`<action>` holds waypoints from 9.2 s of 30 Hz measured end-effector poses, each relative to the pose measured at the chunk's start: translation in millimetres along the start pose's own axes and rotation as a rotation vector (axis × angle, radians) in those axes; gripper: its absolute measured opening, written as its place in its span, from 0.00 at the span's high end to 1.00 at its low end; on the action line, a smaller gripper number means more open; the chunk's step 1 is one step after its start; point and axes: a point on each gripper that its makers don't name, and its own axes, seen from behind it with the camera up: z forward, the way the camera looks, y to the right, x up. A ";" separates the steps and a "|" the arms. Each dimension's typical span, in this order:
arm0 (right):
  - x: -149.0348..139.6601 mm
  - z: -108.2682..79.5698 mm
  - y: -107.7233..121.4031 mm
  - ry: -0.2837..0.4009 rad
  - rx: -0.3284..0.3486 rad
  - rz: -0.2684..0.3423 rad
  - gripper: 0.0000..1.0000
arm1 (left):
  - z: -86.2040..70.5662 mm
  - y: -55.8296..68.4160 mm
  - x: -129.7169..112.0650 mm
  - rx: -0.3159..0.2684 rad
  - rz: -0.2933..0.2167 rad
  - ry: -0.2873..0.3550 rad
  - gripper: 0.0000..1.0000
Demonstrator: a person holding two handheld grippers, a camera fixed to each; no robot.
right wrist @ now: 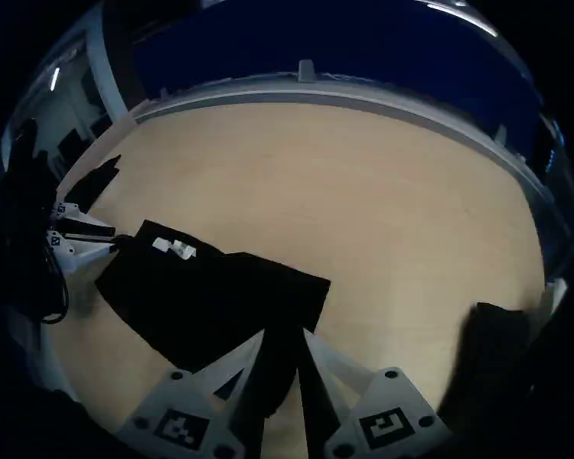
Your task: Fold towel
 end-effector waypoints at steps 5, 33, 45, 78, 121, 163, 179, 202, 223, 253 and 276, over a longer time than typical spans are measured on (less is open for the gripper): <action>2.8 5.7 5.4 0.019 -0.033 -0.002 0.62 | 7.2 -8.9 2.5 0.032 0.004 0.009 0.57; 4.1 -20.5 10.6 0.126 -0.104 -0.010 0.03 | -27.2 -28.3 -2.0 0.081 -0.104 0.062 0.15; -44.7 -46.3 -5.6 0.094 -0.089 -0.020 0.03 | -52.5 -10.7 -42.0 0.069 -0.161 0.045 0.15; -80.0 -22.7 -23.1 -0.039 0.101 -0.268 0.43 | -131.0 -18.3 -140.0 0.192 -0.412 0.012 0.15; 45.8 -61.6 -83.6 0.145 0.107 -0.398 0.93 | -170.9 -25.2 -144.4 0.194 -0.483 0.059 0.15; 2.5 54.3 -258.7 -0.050 0.337 -0.656 0.93 | -226.0 -35.3 -168.5 0.247 -0.636 0.125 0.15; 14.0 34.0 -257.9 0.021 0.338 -0.636 0.55 | -220.8 -35.5 -163.8 0.236 -0.618 0.127 0.15; -41.6 5.1 -165.8 -0.025 0.182 -0.501 0.20 | -219.5 -24.8 -155.9 0.222 -0.603 0.129 0.15; -57.8 27.7 -156.9 -0.061 0.163 -0.436 0.74 | -220.1 -22.2 -162.0 0.228 -0.616 0.124 0.15; 51.4 -33.9 -174.9 0.173 0.152 -0.401 0.96 | -219.2 -30.2 -142.6 0.212 -0.599 0.161 0.15; 125.6 -93.5 -161.6 0.310 0.114 -0.381 0.96 | -221.9 -26.5 -113.6 0.179 -0.569 0.216 0.15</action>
